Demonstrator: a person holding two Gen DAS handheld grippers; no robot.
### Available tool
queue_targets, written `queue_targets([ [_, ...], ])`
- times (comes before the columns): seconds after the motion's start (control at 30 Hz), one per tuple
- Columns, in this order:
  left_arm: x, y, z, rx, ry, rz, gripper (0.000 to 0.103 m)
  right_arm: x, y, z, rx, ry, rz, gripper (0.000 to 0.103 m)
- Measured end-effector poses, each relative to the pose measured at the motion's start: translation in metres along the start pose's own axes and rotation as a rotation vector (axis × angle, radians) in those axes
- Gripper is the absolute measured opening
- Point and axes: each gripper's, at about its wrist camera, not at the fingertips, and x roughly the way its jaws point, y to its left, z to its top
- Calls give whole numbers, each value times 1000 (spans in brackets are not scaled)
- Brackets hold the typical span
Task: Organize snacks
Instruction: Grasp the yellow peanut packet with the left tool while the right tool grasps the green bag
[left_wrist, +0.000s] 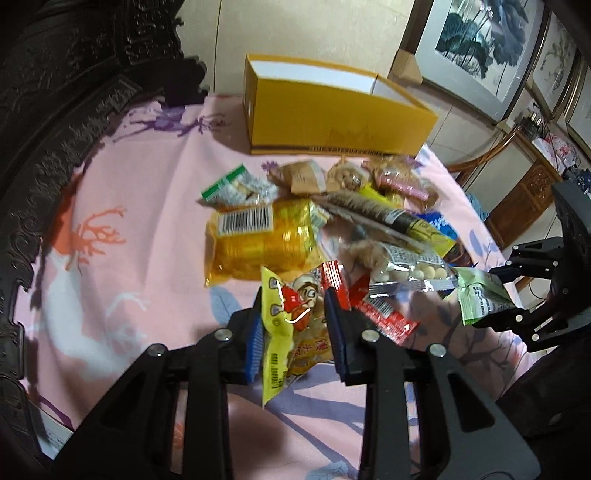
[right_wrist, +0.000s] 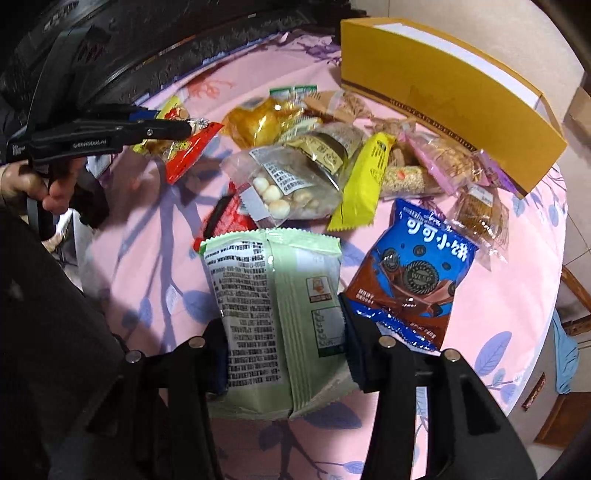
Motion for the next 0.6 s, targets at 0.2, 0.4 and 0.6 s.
queue_targets([
  [0.2, -22, -1, 18, -4, -62, -12, 31, -23, -2, 13, 28, -69, 22, 48],
  [0.4, -38, -10, 40, 11, -127, -26, 31, -44, -11, 34, 69, -154, 7, 48],
  [0.6, -43, -24, 94, 49, -244, -44, 31, -72, -49, 73, 170, -297, -59, 48],
])
